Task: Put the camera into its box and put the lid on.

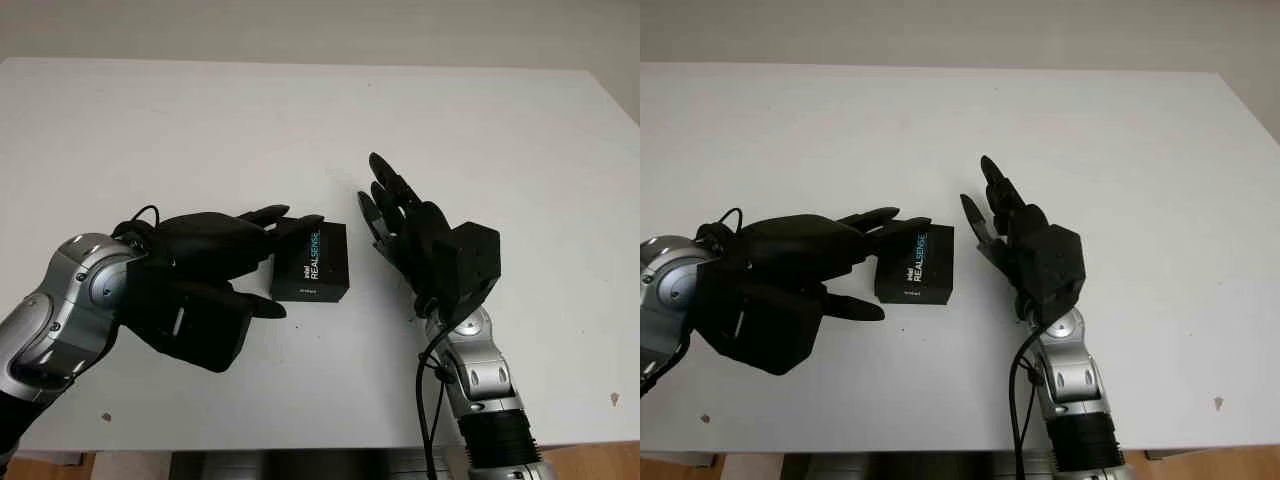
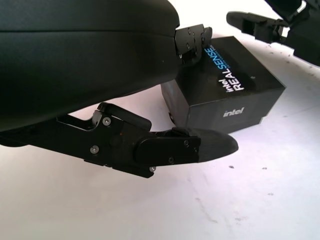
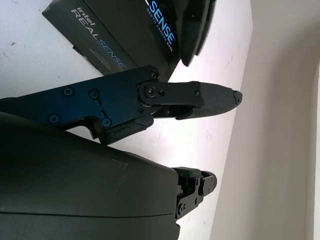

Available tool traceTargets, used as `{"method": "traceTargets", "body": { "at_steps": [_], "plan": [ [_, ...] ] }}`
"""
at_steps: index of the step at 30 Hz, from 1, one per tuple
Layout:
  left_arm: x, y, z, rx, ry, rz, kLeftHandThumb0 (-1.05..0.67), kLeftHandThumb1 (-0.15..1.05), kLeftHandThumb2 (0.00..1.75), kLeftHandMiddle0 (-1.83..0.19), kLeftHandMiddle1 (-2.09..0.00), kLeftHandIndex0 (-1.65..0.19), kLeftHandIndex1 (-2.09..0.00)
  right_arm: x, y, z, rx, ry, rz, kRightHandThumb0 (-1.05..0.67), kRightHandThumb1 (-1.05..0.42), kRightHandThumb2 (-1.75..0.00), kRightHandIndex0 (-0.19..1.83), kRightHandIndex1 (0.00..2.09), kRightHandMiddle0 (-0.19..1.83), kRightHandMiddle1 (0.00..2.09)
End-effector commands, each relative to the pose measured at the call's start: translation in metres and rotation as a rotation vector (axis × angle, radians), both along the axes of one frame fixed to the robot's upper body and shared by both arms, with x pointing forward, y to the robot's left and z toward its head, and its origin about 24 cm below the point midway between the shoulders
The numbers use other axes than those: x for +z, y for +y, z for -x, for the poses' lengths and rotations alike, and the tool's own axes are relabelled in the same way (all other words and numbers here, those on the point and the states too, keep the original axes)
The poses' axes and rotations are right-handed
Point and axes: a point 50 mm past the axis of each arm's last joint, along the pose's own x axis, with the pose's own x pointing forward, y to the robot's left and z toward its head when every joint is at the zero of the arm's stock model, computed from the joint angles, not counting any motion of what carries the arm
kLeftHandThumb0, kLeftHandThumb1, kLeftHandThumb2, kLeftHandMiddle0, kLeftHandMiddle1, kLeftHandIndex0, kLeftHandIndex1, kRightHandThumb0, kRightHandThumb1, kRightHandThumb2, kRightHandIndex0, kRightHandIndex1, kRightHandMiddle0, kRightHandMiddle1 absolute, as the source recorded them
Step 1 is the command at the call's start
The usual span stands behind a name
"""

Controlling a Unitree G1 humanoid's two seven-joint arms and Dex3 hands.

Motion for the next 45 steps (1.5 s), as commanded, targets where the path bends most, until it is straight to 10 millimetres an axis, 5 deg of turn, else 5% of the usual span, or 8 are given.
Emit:
{"method": "traceTargets", "body": {
  "at_steps": [1, 18, 26, 45],
  "plan": [
    [0.0, 0.001, 0.0, 0.0, -0.045, -0.002, -0.7, 1.05, 0.47, 0.19, -0.03, 0.19, -0.02, 0.003, -0.002, -0.001, -0.005, -0.018, 0.01, -0.75, -1.05, -0.37, 0.11, 0.06, 0.16, 0.08],
    [-0.016, 0.006, -0.013, 0.118, -0.238, -0.161, -0.74, 1.05, 0.59, 0.19, 0.0, 0.19, -0.01, 0.006, -0.009, -0.001, 0.006, -0.02, 0.011, -0.72, -1.05, -0.37, 0.11, 0.05, 0.13, 0.06],
    [-0.025, 0.006, -0.013, 0.151, -0.199, -0.127, -0.77, 1.05, 0.65, 0.19, 0.0, 0.19, -0.01, 0.007, -0.013, 0.0, 0.002, -0.016, 0.006, -0.72, -1.05, -0.36, 0.11, 0.05, 0.14, 0.07],
    [-0.011, 0.02, 0.001, 0.103, 0.186, 0.363, -0.78, 1.05, 0.73, 0.19, 0.0, 0.19, 0.0, 0.01, -0.016, 0.002, 0.001, -0.019, -0.008, -0.71, -1.05, -0.36, 0.1, 0.05, 0.14, 0.06]
  ]
}}
